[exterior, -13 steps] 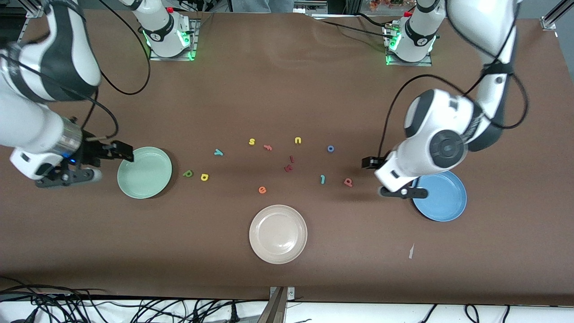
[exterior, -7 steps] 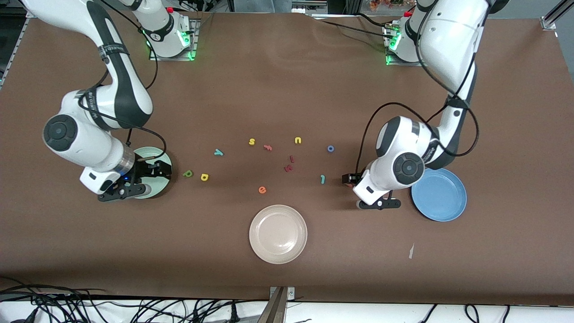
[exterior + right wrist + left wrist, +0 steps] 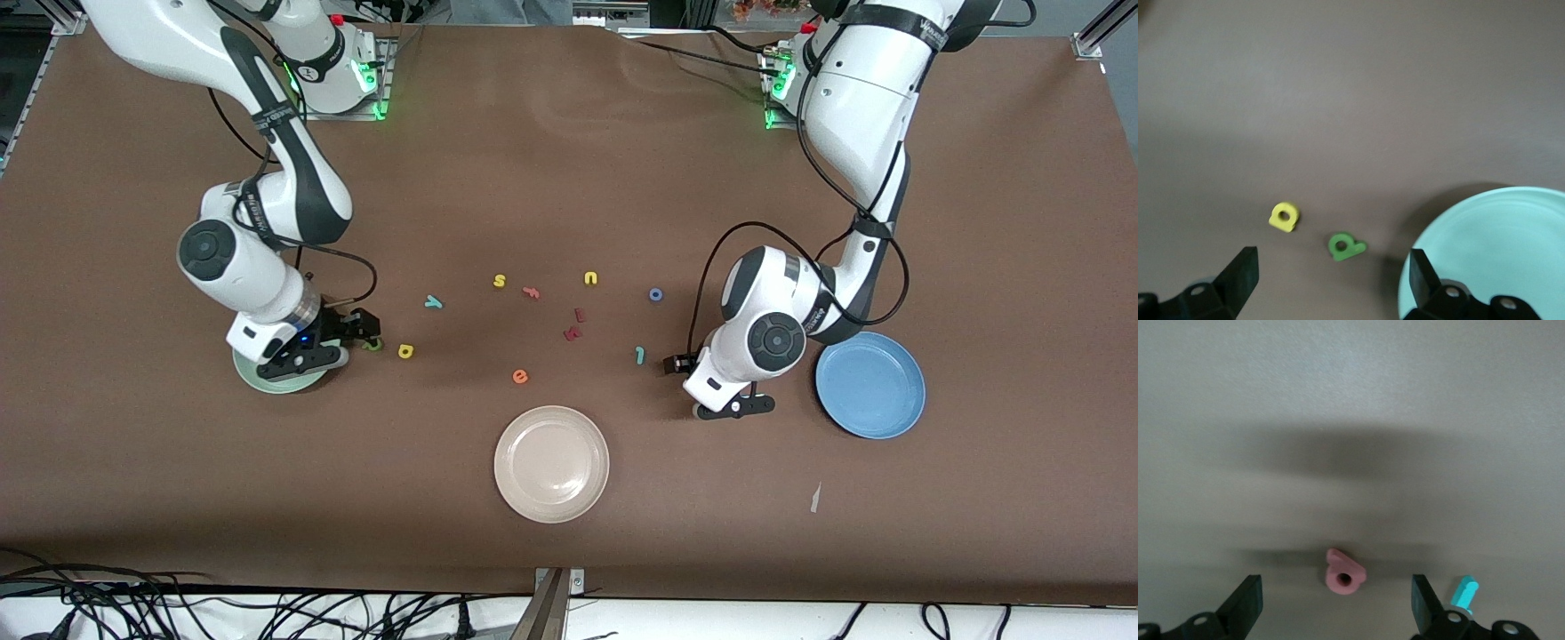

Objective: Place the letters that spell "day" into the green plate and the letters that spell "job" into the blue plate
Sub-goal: 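Grasp green a with the right gripper while the left gripper grasps pink a, then place green a with the right gripper while the left gripper places pink a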

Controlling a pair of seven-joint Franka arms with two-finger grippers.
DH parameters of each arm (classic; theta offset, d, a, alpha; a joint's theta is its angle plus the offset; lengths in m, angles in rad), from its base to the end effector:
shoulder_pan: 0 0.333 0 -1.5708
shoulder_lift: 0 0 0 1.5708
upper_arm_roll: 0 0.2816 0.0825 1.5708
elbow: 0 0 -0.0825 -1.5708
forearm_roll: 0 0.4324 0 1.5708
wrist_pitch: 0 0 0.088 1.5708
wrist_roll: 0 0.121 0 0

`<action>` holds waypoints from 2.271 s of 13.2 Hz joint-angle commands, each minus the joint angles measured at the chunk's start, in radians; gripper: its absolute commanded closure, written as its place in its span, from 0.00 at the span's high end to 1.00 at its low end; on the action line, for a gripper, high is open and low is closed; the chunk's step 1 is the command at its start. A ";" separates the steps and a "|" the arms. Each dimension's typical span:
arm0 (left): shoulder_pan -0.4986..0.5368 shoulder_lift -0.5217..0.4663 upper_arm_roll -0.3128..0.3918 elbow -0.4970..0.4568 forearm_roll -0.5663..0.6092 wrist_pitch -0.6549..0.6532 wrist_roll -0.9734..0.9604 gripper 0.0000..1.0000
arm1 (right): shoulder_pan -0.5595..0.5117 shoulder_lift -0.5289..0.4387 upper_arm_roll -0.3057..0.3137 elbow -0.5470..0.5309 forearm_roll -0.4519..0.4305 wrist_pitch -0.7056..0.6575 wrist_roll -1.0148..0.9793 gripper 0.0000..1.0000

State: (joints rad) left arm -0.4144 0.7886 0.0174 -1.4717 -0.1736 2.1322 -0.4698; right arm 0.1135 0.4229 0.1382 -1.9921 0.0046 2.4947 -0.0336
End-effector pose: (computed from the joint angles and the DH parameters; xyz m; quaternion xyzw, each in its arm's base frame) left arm 0.6565 -0.2869 0.1309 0.9923 0.0848 -0.0846 0.0314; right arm 0.6173 0.1600 0.1765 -0.9898 -0.1331 -0.0383 0.0338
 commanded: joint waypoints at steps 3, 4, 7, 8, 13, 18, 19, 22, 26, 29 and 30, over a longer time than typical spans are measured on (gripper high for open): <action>-0.018 0.026 0.012 0.004 -0.018 0.040 -0.036 0.93 | -0.006 0.033 0.023 -0.085 -0.158 0.145 0.012 1.00; -0.018 0.029 0.012 0.004 -0.018 0.041 -0.036 0.93 | -0.006 0.040 0.023 -0.085 -0.163 0.147 0.006 1.00; -0.018 0.031 0.012 -0.007 -0.020 0.052 -0.036 0.87 | -0.006 0.053 0.023 -0.097 -0.164 0.182 -0.025 1.00; -0.018 0.031 0.012 -0.018 -0.021 0.055 -0.036 0.84 | -0.006 0.063 0.023 -0.109 -0.164 0.209 -0.032 1.00; -0.030 0.005 0.012 -0.102 -0.021 0.124 -0.036 0.67 | -0.008 0.071 0.023 -0.148 -0.166 0.265 -0.034 0.99; -0.037 -0.009 0.012 -0.120 -0.021 0.130 -0.036 0.31 | -0.026 0.073 0.021 -0.163 -0.166 0.286 -0.068 0.95; -0.037 -0.011 0.012 -0.121 -0.021 0.130 -0.036 0.27 | -0.034 0.079 0.021 -0.171 -0.166 0.306 -0.075 0.95; -0.034 -0.014 0.012 -0.121 -0.021 0.130 -0.036 0.15 | -0.038 0.086 0.021 -0.175 -0.166 0.322 -0.088 0.89; 0.017 -0.075 0.016 -0.111 -0.004 0.050 0.066 0.02 | -0.038 0.088 0.023 -0.175 -0.166 0.322 -0.088 0.66; 0.072 -0.132 0.025 -0.114 0.040 -0.049 0.219 0.00 | -0.038 0.094 0.023 -0.175 -0.164 0.322 -0.088 0.50; 0.095 -0.155 0.024 -0.120 0.108 -0.069 0.252 0.00 | -0.038 0.096 0.023 -0.175 -0.164 0.322 -0.088 0.47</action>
State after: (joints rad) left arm -0.3483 0.7026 0.0428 -1.5506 -0.1391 2.1075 -0.2938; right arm 0.0834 0.5081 0.1537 -2.1567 -0.1483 2.7937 -0.1086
